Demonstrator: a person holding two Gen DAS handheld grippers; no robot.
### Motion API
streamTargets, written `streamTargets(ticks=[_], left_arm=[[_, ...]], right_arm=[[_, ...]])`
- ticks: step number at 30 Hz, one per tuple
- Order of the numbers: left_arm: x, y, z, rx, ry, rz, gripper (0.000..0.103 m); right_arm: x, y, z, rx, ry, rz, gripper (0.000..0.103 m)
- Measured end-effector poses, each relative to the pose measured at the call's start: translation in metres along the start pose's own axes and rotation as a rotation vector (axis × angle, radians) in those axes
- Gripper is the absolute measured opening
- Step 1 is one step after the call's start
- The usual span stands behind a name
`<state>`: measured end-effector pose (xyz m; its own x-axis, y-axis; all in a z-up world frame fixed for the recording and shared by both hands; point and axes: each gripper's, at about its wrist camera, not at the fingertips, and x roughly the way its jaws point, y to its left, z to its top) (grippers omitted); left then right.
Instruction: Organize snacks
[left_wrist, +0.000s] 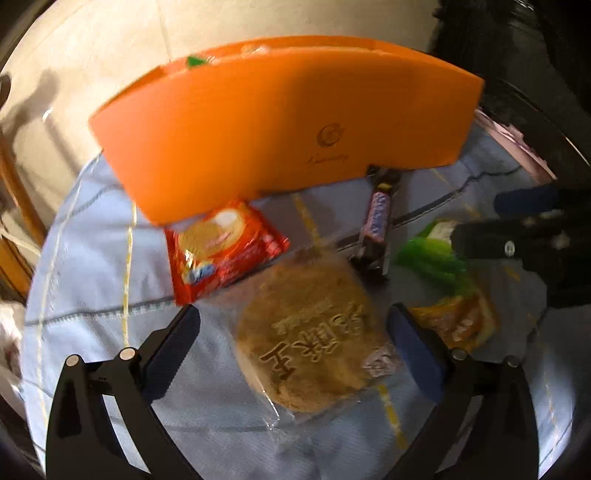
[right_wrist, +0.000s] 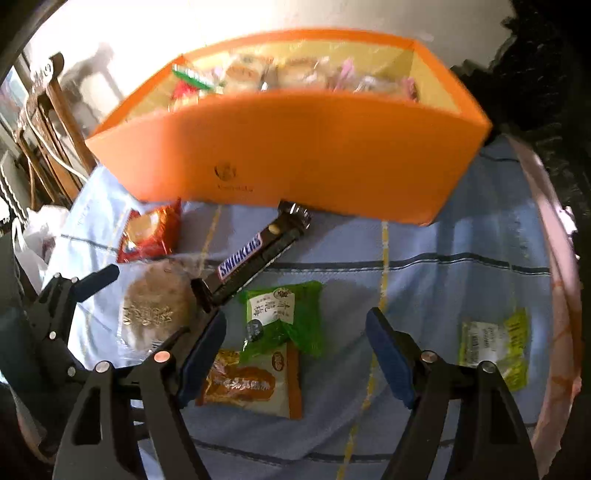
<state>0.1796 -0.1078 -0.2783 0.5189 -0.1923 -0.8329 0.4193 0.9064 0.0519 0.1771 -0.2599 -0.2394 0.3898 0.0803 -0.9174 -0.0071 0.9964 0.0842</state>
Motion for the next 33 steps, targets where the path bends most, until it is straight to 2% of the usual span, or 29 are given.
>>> streamTargets(ticks=[3,4,5,6,7,8,12,17,26,33], left_arm=[[0.005,0.011,-0.006,-0.055,0.018,-0.012,0.099],[0.006,0.015,-0.01,-0.072,0.022,-0.033,0.098],[0.006,0.017,-0.012,-0.078,0.023,-0.048,0.096],[0.003,0.018,-0.015,-0.064,0.007,-0.061,0.084],[0.001,0.019,-0.016,-0.047,-0.001,-0.069,0.077],[-0.001,0.02,-0.018,-0.044,-0.001,-0.085,0.076],[-0.012,0.037,-0.027,-0.069,0.009,-0.109,0.075],[-0.039,0.059,-0.036,-0.145,-0.023,-0.129,0.075],[-0.086,0.057,-0.041,-0.13,-0.085,-0.151,0.075],[-0.118,0.061,-0.033,-0.13,-0.14,-0.148,0.075]], right_arm=[[0.018,0.01,-0.005,-0.039,0.034,-0.007,0.078],[0.025,0.013,-0.007,-0.049,0.045,-0.012,0.073],[0.029,0.014,-0.01,-0.054,0.056,-0.022,0.06],[0.029,0.016,-0.012,-0.072,0.035,-0.055,0.054],[0.028,0.018,-0.014,-0.083,0.032,-0.07,0.046],[0.026,0.018,-0.015,-0.083,0.031,-0.059,0.043],[0.005,0.01,-0.021,-0.057,-0.024,-0.02,0.042],[-0.021,-0.004,-0.034,0.014,-0.068,0.003,0.042],[-0.059,-0.003,-0.045,0.03,-0.113,0.025,0.043],[-0.1,0.009,-0.039,0.017,-0.193,0.036,0.043]])
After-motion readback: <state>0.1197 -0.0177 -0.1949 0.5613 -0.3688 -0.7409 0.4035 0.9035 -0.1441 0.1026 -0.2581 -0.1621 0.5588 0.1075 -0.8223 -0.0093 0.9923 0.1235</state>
